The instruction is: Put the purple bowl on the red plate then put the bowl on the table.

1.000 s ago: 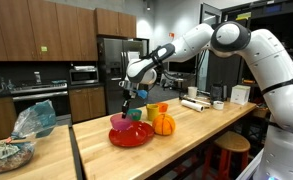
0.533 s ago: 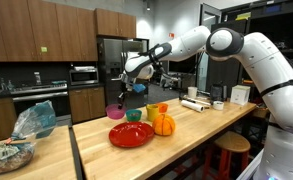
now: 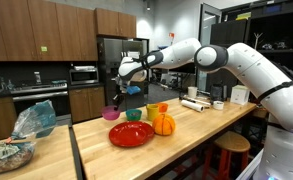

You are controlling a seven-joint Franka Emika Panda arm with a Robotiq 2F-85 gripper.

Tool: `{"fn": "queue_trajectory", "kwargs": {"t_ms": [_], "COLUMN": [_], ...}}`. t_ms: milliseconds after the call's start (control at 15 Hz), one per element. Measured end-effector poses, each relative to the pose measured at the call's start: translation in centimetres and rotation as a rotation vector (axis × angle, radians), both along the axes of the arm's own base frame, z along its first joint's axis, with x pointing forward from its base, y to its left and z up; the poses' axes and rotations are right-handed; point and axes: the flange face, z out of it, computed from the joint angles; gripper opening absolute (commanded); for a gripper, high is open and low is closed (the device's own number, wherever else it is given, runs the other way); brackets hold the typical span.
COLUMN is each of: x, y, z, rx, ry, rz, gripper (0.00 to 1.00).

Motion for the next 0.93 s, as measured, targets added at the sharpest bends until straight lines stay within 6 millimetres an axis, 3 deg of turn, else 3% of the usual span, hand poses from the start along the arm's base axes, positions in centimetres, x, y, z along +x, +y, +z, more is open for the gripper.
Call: {"fn": "queue_trajectory", "kwargs": {"t_ms": [467, 933], "x": [3.4, 4.6], "y": [-0.7, -1.6], "z": [-2.4, -5.8], "rx": [-0.01, -0.03], "ry": [0.016, 0.065], "rz": [-0.023, -0.033], "gripper": [0.01, 0.01]}}
